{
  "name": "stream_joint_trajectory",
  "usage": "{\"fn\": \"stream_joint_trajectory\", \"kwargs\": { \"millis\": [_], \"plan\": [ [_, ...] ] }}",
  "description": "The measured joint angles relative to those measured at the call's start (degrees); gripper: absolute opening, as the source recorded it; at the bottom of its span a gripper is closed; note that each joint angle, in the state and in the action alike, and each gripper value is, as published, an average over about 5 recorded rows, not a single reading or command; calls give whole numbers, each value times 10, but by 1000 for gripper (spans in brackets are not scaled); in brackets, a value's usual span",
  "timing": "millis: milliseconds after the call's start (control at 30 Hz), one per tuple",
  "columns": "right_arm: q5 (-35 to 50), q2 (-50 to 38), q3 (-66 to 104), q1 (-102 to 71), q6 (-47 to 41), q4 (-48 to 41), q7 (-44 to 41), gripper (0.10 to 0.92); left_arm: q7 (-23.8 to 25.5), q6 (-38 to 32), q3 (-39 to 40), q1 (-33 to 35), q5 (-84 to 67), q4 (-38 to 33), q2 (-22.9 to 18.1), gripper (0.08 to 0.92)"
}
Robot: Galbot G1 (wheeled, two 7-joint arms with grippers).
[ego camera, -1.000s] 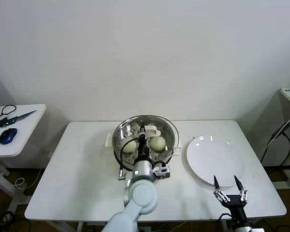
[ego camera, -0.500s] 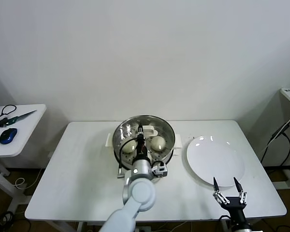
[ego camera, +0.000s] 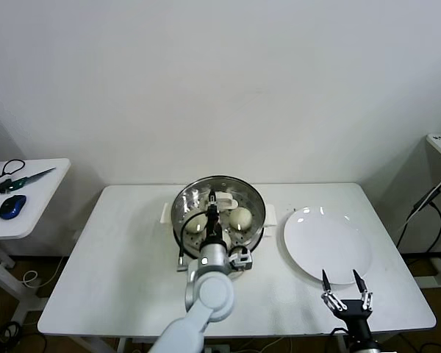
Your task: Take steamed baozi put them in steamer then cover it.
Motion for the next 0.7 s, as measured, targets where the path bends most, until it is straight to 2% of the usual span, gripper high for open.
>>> {"fn": "stream_joint_trajectory", "kwargs": {
  "millis": [433,633,700],
  "plan": [
    [6,0,-12,-2,-10,9,2,823,12,3,10,24,-75,-81,39,602],
    [1,0,-12,-2,-11,20,5,823,-16,-18,-10,66,-144,-145,68,768],
    [0,-1,-12,-1,-11,23,6,823,-36,-34,-28,85,-186,-167,75,800]
  ]
}}
